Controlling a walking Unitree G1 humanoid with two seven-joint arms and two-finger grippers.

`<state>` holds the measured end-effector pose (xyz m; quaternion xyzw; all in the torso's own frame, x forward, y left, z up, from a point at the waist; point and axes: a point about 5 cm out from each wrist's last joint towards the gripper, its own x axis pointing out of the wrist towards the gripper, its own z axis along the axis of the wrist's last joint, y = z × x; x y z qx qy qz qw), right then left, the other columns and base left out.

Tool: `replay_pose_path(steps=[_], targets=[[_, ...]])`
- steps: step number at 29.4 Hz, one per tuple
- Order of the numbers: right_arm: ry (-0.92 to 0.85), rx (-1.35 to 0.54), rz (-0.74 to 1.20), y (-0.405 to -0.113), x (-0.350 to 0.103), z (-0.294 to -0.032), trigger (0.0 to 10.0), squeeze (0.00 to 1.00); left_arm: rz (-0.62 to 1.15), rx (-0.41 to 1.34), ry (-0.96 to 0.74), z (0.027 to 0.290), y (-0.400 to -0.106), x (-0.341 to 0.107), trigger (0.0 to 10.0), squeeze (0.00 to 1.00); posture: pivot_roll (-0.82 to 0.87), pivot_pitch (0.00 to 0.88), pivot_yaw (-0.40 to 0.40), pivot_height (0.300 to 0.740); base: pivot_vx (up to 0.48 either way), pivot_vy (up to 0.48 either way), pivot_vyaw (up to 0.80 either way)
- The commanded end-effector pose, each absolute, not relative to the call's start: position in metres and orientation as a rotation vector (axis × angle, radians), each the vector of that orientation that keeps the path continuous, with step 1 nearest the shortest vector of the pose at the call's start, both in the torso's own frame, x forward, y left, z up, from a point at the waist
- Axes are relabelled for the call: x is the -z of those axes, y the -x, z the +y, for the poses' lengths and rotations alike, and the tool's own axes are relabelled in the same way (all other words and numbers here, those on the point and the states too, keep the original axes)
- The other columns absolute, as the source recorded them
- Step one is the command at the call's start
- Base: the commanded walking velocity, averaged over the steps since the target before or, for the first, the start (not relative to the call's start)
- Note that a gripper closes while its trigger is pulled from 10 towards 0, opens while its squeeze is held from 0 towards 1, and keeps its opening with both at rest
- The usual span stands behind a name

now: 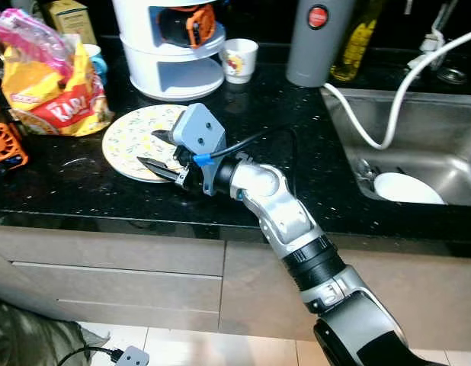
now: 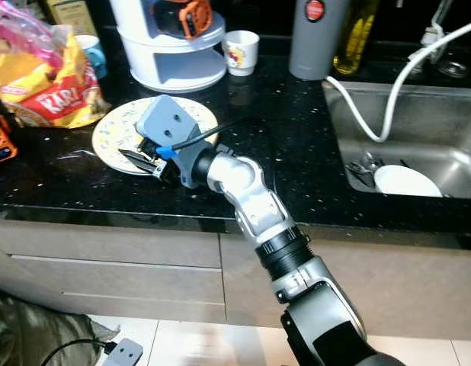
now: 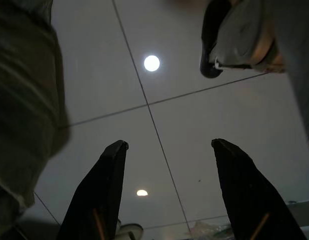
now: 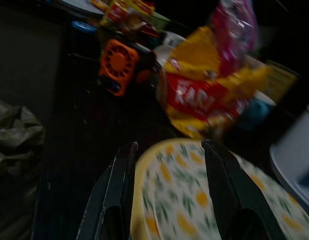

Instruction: Kitchen organization

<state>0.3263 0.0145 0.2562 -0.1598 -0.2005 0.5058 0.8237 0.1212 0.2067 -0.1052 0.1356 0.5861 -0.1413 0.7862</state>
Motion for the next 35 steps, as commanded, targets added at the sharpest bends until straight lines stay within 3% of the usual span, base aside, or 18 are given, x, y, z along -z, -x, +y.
replay_pose_path(steps=[1, 15, 23, 26, 35], targets=[[0.376, -1.082, -0.431, -0.327, -0.256, 0.018, 10.0, 0.0, 1.291, 0.318, -0.299, 0.204, -0.111, 0.109, 10.0, 0.0, 0.1, 0.054, -0.029, 0.74, 0.0, 0.0, 0.73], [0.333, -1.046, -0.451, -0.332, -0.265, 0.015, 10.0, 0.0, 1.272, 0.285, -0.283, 0.209, -0.114, 0.107, 10.0, 0.0, 0.1, 0.055, -0.026, 0.74, 0.0, 0.0, 0.73], [0.198, -1.036, -0.474, -0.333, -0.276, 0.01, 10.0, 0.0, 1.273, 0.282, -0.286, 0.212, -0.113, 0.107, 10.0, 0.0, 0.1, 0.056, -0.024, 0.74, 0.0, 0.0, 0.73], [0.096, -1.035, -0.492, -0.332, -0.284, 0.007, 10.0, 0.0, 1.278, 0.292, -0.302, 0.212, -0.113, 0.107, 10.0, 0.0, 0.1, 0.055, -0.023, 0.74, 0.0, -0.469, 0.73], [0.051, -1.014, -0.494, -0.334, -0.286, 0.002, 10.0, 0.0, 1.27, 0.256, -0.328, 0.218, -0.115, 0.105, 10.0, 0.0, 0.1, 0.048, -0.022, 0.74, 0.0, -0.286, 0.73]])
